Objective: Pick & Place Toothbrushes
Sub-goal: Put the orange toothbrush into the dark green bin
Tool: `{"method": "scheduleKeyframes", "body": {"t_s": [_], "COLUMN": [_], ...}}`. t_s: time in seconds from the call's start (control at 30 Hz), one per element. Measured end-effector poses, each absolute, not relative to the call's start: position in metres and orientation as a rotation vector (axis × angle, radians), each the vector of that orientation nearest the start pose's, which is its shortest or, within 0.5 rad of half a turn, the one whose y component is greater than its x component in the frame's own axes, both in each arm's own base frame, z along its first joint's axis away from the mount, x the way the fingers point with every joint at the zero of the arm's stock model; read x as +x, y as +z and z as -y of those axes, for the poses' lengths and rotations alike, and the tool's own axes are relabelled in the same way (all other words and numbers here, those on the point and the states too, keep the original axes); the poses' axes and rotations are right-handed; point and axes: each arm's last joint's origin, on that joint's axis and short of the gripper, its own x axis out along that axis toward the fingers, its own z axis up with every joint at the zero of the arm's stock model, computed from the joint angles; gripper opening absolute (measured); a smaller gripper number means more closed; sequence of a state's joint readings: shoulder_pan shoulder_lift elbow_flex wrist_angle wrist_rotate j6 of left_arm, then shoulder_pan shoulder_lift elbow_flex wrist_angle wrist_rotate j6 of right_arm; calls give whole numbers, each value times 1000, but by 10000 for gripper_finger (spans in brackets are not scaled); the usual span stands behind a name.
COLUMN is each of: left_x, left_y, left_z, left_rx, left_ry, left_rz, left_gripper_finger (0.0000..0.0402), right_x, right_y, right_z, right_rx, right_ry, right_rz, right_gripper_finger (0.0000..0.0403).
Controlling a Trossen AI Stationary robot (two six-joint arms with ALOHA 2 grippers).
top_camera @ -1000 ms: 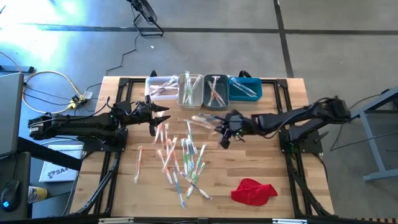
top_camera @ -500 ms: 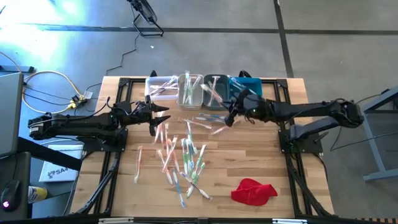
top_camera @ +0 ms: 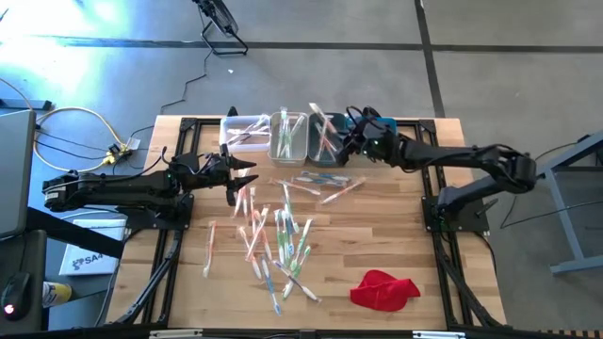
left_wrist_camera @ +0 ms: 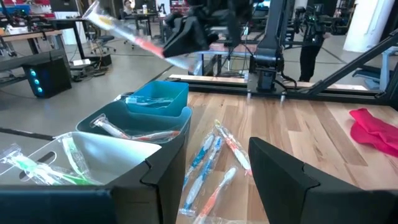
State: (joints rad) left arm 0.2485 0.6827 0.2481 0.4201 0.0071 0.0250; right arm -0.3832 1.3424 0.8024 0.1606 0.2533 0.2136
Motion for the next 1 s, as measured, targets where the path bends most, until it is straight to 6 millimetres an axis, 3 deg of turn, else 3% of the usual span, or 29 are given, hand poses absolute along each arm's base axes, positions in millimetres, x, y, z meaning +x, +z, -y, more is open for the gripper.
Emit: {"method": "scheduleKeyframes", "body": {"t_s": [0.47,1.0], "left_x": [154,154], "left_y": [220,220], "left_z": [-39,-39], "left_rx": [23,23], "left_ry": [241,242], "left_rz": [-17,-17], "left_gripper_finger": [171,171], "right_x": [292,295], "right_y": [206,170], "right_z": [149,170], "right_rx": [240,331], "right_ry": [-733,-810], "right_rz": [-289,-333], "right_gripper_finger": [15,15]}}
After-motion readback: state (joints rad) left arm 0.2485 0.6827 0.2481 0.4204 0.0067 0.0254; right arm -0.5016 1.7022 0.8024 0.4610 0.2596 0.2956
